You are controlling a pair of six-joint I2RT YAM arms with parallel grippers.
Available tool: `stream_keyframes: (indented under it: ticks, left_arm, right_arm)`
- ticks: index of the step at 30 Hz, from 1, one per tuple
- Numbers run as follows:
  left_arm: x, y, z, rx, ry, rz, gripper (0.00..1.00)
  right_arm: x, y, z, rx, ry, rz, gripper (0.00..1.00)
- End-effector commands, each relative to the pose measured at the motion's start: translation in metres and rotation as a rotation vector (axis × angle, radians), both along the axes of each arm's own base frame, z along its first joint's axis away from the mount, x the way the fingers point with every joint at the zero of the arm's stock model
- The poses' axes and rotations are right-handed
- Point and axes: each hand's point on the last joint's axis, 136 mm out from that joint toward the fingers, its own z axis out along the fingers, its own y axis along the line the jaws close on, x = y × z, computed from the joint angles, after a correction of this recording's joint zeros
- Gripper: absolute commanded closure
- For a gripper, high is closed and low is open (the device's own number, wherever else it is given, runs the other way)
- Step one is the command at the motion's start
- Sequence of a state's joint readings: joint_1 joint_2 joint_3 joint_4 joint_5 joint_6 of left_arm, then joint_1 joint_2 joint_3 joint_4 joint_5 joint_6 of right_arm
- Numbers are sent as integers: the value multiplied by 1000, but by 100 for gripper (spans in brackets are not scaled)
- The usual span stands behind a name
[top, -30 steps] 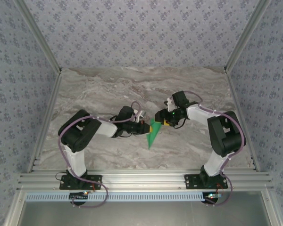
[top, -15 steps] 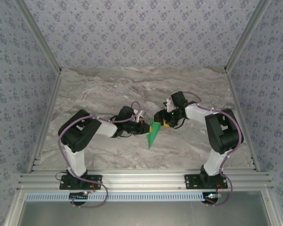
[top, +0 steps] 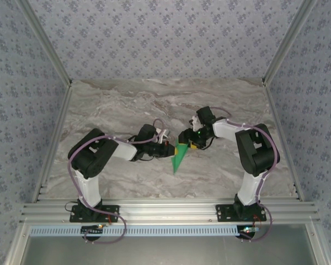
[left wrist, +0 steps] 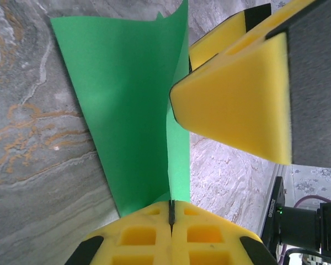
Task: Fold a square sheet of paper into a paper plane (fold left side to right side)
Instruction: Fold the wing for the fifth time at the center of the table.
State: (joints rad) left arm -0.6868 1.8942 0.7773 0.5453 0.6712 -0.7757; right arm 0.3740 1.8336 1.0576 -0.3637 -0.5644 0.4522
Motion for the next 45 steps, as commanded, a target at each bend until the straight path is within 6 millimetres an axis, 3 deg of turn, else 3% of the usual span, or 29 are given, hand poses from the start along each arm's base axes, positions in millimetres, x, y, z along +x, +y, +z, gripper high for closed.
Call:
stream_keyframes:
  ticks: [1,15,21,28,33,37,40,45]
  left_arm:
    - [8,3,3,16,-39,10,100]
    - [7,2,-12,26,-11,-4,100]
    - [5,1,-16,25,0,-14,100]
    - [3,-1,-17,24,3,-24,100]
    - [3,0,-20,34,8,-24,100]
    - [2,-1,-20,38,7,-32,100]
    - [0,-2,-20,43,6,-42,100]
    - [-4,-8,-20,55,-1,-69,100]
  right_arm:
    - [-7,-7,-12,-72,47,8,36]
    - [-9,-1,-14,-71,39,31,36]
    - [2,9,11,8,-31,31,36]
    - [3,-2,35,-40,-89,27,37]
    - [-6,-7,40,-56,-89,22,47]
    - [-7,11,45,53,-99,29,60]
    - [-4,20,39,61,-85,38,68]
    - [-1,21,23,19,-59,42,71]
